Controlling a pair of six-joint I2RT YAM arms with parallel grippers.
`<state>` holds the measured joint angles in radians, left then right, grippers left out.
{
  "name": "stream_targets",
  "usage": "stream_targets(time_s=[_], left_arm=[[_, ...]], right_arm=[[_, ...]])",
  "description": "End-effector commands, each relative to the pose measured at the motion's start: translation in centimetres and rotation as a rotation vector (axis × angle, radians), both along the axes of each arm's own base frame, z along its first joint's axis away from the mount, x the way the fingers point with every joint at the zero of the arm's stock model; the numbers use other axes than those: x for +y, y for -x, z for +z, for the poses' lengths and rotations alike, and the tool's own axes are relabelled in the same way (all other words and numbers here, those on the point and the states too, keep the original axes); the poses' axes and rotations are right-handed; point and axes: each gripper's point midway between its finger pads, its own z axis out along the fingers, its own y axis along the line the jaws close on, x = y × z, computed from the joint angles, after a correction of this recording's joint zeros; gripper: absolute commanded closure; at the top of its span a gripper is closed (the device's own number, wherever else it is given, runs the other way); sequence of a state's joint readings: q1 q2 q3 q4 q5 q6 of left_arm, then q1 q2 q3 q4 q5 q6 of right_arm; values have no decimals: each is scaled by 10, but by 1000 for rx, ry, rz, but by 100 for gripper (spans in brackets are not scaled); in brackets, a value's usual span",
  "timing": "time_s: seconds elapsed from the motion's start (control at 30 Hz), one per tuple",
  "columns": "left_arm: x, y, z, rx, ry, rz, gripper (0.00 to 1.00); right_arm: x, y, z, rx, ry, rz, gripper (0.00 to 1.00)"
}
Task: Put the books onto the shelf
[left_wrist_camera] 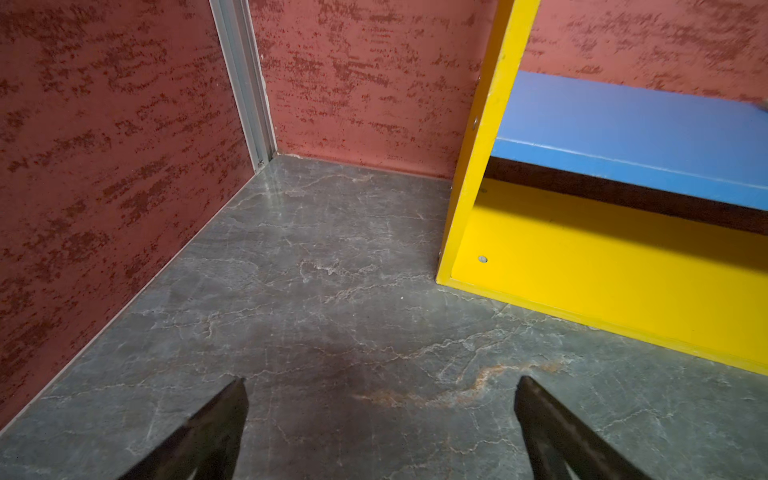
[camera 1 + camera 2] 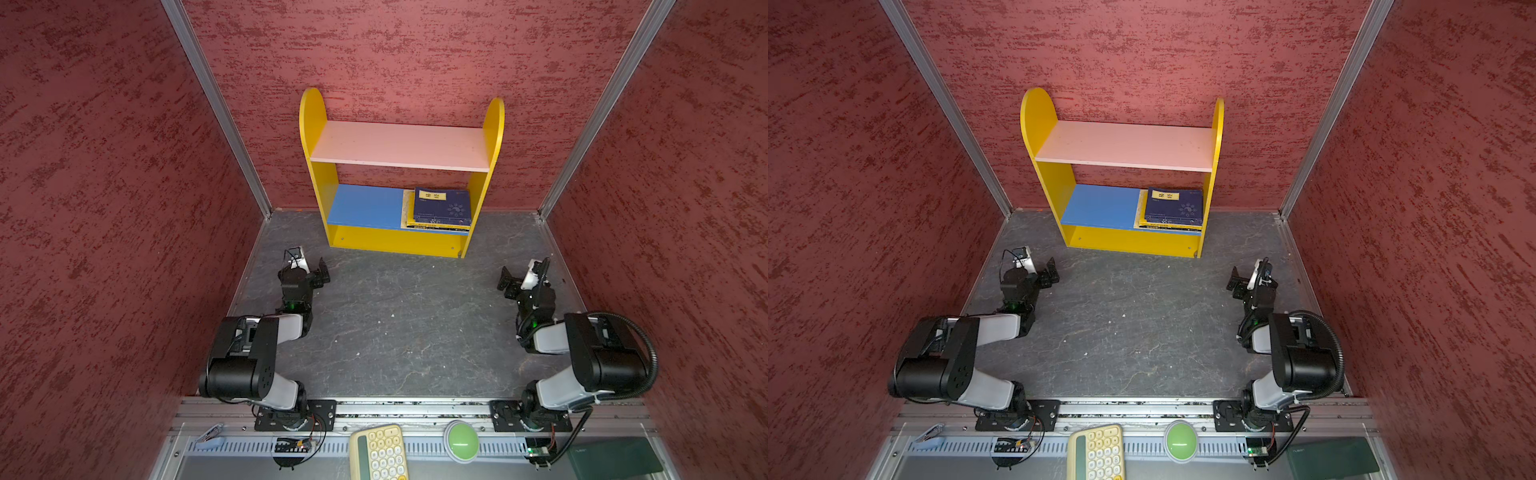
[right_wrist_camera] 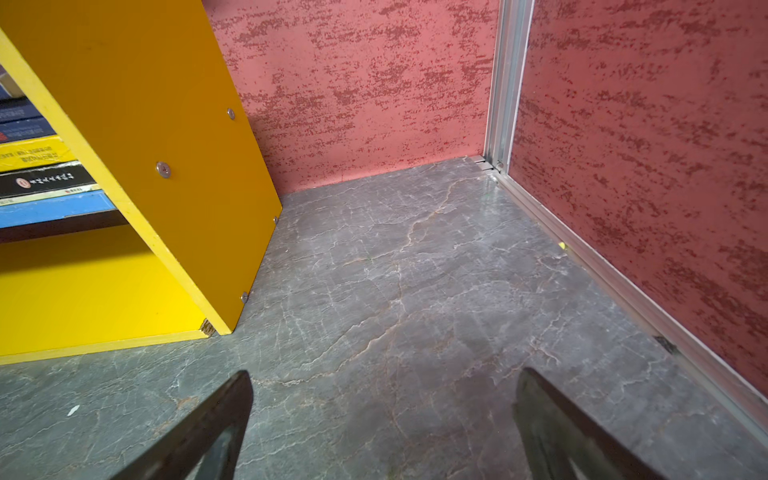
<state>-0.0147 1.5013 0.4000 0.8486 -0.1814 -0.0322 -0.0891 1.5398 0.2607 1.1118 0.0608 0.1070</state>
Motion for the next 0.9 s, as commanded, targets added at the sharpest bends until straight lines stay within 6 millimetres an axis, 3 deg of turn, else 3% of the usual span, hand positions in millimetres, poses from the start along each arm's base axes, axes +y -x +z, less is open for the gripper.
stream_targets(time_s=[0.0, 0.13, 0.87], left_arm=[[-9, 9, -9, -11, -57, -12, 1], [1, 3, -8, -21, 11, -36, 1], [1, 3, -10, -6, 19, -34, 1]], right_arm=[[-3, -4, 16, -52, 38, -23, 1], [-3, -4, 16, -50, 40, -26, 1], [-2, -6, 16, -46, 44, -23, 1]])
